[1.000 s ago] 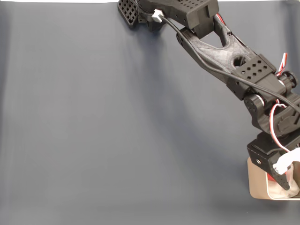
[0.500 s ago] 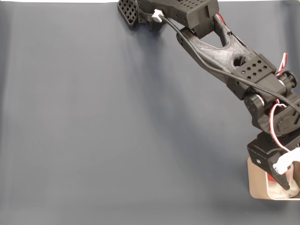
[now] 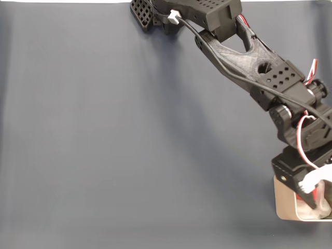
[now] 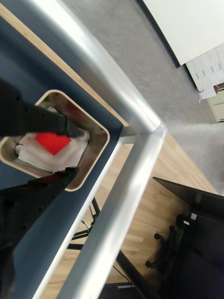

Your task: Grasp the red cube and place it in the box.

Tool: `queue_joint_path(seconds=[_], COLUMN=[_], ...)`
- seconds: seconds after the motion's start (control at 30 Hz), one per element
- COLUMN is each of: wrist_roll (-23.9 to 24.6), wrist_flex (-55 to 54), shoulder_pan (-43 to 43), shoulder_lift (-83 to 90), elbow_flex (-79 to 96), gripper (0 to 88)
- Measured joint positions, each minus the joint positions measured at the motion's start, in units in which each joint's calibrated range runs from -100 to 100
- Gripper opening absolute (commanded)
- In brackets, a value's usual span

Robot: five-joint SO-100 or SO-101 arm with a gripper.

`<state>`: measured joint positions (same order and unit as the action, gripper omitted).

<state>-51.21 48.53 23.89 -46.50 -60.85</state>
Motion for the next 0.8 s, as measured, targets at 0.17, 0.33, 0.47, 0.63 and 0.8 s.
queue_joint_path(seconds=[0.17,0.33,0.47,0.63,0.8], wrist_roll=[0.2,0.2,0.2,0.2,-0.1], wrist_flex=[-1.4,-5.3,-7.2,-9.0,-12.4], shoulder_pan=[-5.6,-13.7,-18.2,-21.1,-21.1], shoulder_lift=[6.9,18.6,29.8,48.2,71.0], elbow_flex=[9.4,23.4,36.5,56.9,82.8], gripper=[0.0,0.0,0.0,0.0,0.0])
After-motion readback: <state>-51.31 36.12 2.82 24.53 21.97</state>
